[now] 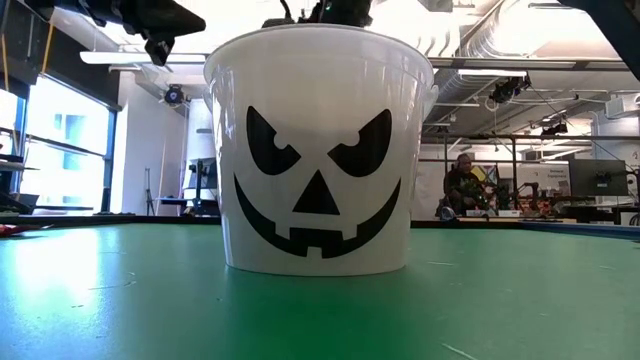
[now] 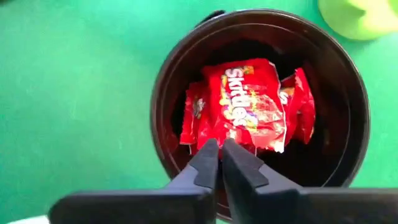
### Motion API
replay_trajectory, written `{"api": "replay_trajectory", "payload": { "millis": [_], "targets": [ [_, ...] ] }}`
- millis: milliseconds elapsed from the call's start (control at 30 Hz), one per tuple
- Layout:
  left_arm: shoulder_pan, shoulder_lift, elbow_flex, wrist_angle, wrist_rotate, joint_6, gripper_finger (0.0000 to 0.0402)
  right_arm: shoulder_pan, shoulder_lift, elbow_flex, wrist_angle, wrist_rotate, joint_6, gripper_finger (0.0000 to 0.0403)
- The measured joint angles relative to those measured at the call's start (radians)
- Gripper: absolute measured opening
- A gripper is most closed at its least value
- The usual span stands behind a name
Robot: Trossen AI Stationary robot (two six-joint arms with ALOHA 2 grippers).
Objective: Sort candy by brand, put in halloween buckets
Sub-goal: Put the red chocolate into the black bucket
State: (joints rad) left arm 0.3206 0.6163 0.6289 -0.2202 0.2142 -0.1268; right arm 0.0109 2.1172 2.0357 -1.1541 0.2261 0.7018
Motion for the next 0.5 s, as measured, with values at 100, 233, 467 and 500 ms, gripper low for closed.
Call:
{"api": "replay_trajectory", "payload": {
  "millis": [100, 233, 467, 500],
  "targets": [
    [0.0, 0.0, 0.0, -0.001, 0.0, 0.0, 0.0003, -0.008, -0.023, -0.003, 0.02, -0.021, -0.099, 0.0009],
    [0.0, 0.0, 0.0, -0.018, -0.002, 0.0, 0.0003, -0.032, -0.057, -0.003, 0.037, -0.03, -0.228, 0.0003],
    [0.0, 0.0, 0.0, -0.093, -0.022, -0.001, 0.0003, -0.103, -0.112, -0.003, 0.07, -0.072, -0.443, 0.0],
    [0.0, 0.0, 0.0, -0.102, -0.025, -0.002, 0.0003, -0.113, -0.113, -0.003, 0.076, -0.082, -0.469, 0.0]
  ]
}}
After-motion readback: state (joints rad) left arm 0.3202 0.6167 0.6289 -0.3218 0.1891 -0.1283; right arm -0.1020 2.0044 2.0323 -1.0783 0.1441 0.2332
